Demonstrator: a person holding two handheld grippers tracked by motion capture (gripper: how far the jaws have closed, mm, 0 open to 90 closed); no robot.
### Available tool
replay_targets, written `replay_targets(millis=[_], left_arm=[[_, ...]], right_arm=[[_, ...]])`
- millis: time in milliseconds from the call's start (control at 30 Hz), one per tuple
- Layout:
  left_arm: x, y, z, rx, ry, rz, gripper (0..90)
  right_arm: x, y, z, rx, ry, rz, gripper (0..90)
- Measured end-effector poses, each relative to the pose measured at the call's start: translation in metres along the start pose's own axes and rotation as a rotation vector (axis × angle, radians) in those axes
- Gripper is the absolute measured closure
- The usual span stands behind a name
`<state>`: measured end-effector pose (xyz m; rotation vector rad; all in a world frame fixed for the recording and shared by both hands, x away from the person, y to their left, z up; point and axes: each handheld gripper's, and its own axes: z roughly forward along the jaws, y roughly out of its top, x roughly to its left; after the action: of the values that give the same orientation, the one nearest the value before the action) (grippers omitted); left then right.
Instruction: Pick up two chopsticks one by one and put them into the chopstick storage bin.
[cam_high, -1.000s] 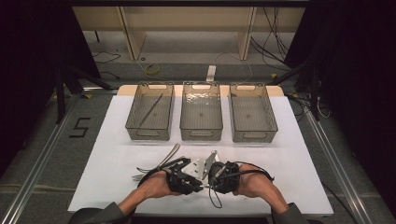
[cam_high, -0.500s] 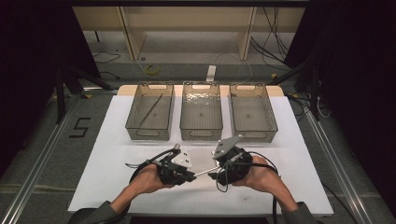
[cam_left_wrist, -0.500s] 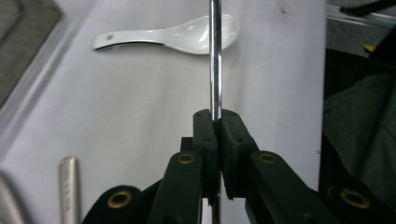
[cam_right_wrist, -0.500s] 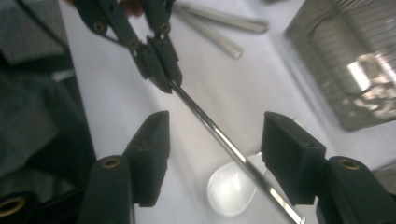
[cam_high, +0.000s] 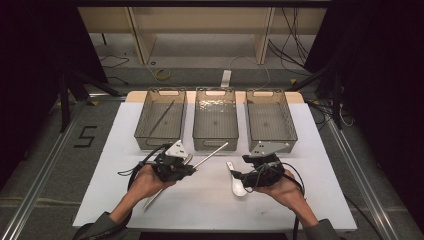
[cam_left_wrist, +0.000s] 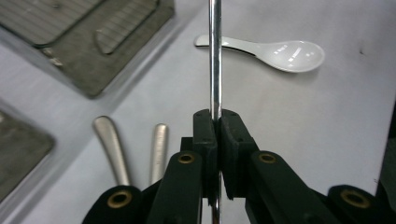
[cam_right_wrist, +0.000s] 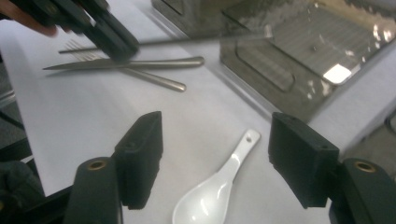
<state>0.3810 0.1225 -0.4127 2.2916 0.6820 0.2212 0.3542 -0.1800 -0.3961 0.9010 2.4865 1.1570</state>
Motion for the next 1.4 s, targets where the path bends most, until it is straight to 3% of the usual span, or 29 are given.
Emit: replay_targets(millis=[133, 333, 500, 700, 1000, 1167, 1400], left_arm=[[0.016, -0.003, -0.011, -0.032, 0.043, -0.059, 85.1], [0.035, -0.006, -0.021, -0.06, 0.095, -0.131, 85.1], [0.05, -0.005, -0.031, -0.079, 0.126, -0.167, 85.1], [0.079, -0.006, -0.042, -0.118, 0.173, -0.251, 85.1], [0.114, 0.013, -0.049, -0.131, 0.221, -0.294, 85.0], [0.125, 0.026, -0.052, -0.141, 0.251, -0.292, 85.0], [0.143, 0.036, -0.048, -0.133, 0.27, -0.328, 85.0]], right_arm=[[-0.005, -0.013, 0.004, -0.006, -0.026, 0.049, 33.7], [-0.01, -0.022, 0.005, -0.013, -0.023, 0.11, 32.4], [-0.011, -0.027, 0.007, -0.004, -0.016, 0.137, 32.5], [-0.01, -0.03, 0.008, -0.005, -0.011, 0.15, 32.4], [-0.008, -0.033, 0.006, -0.01, 0.011, 0.16, 32.1], [-0.006, -0.034, 0.004, -0.022, 0.021, 0.152, 31.3], [-0.001, -0.035, 0.005, -0.014, 0.035, 0.134, 30.8]])
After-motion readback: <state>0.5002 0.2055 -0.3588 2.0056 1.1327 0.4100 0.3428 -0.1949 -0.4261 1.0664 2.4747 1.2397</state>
